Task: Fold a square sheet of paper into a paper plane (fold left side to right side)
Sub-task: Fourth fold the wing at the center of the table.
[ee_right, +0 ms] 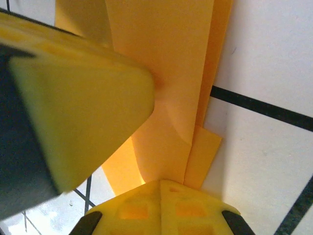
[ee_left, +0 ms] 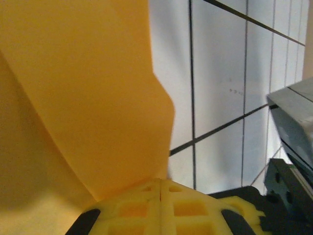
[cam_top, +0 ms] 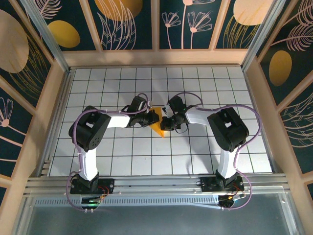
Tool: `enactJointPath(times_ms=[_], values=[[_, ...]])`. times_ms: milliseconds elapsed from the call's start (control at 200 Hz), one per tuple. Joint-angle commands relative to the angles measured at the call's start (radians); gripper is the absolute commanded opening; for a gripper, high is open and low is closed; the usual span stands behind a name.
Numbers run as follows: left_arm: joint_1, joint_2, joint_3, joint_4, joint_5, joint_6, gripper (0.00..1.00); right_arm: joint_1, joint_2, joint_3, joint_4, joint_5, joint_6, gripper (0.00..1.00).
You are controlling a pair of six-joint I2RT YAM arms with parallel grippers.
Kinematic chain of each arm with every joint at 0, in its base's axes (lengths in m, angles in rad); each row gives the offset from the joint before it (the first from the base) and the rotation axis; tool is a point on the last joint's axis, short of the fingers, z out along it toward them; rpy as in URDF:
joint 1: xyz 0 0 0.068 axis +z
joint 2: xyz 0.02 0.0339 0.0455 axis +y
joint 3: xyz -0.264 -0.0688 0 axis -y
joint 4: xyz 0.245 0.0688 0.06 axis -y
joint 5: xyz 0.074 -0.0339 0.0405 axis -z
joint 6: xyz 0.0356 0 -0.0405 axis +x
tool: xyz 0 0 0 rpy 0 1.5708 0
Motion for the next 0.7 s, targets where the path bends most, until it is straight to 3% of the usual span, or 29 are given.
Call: enactJointPath(times_ms=[0, 355, 696], values=[[0.000, 0.033, 0.037, -0.035, -0.044, 0.021, 0.05, 0.014, 0.091, -0.032, -0.103, 0.149, -0.028, 0.00], [0.014, 0.057, 0.046, -0.068, -0.110, 0.024, 0.05, 0.014, 0.104, -0.024, -0.135, 0.189, -0.042, 0.00], [0.080, 0.069, 0.074, -0.092, -0.123, 0.053, 0.06, 0.015, 0.119, -0.018, -0.150, 0.195, -0.049, 0.00]])
